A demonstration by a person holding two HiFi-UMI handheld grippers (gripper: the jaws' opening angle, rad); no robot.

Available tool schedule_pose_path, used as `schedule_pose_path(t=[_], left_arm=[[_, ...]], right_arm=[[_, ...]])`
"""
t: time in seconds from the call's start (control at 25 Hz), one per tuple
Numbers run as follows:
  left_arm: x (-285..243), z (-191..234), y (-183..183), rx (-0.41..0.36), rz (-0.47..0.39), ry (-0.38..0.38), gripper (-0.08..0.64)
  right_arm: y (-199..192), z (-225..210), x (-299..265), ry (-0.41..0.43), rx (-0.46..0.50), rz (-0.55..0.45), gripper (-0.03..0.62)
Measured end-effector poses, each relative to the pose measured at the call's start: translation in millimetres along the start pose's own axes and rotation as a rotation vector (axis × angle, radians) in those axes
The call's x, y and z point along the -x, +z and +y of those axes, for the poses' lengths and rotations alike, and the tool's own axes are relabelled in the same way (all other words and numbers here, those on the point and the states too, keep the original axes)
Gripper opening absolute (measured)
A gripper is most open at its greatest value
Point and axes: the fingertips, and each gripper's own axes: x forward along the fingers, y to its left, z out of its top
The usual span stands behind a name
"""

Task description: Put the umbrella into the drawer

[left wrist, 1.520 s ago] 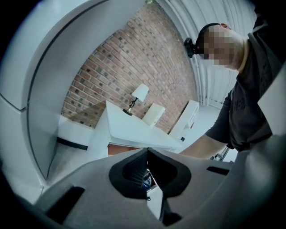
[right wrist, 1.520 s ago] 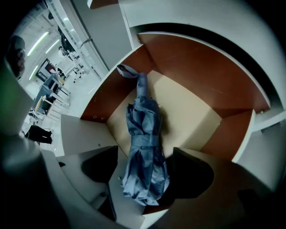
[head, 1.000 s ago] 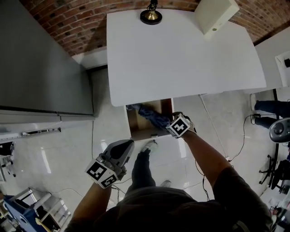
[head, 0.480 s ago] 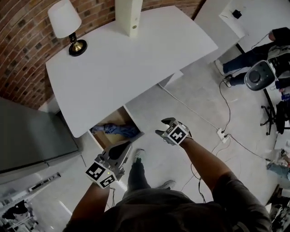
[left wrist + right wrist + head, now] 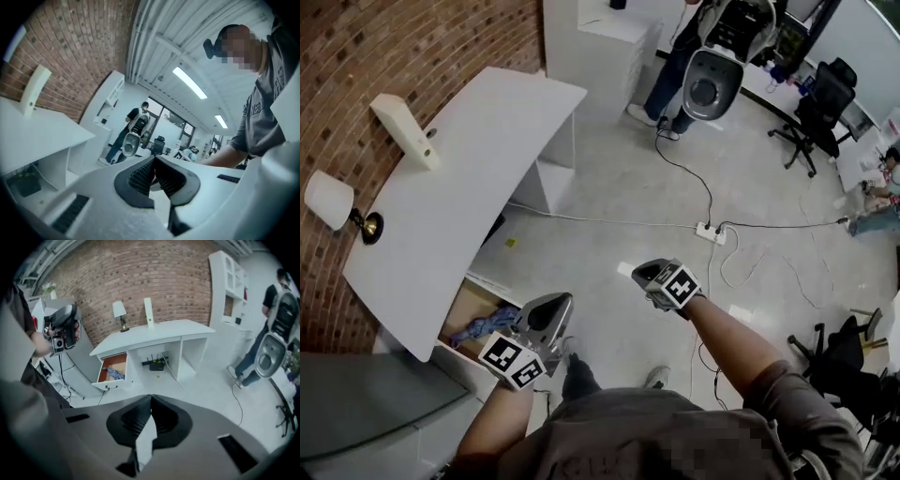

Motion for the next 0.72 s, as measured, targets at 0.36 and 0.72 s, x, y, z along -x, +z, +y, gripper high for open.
schedule_pose_path(t=[0.36, 0.72], left_arm=[[-145, -151, 16, -0.084, 0.080, -0.300, 0.003], [-219, -260, 35, -0.151, 0.102, -0.528, 0.003]], right_arm=[[-112, -44, 206, -0.087, -0.326, -0.259, -0.009], [-167, -42, 381, -0.223, -0.514, -0.621, -0.010]])
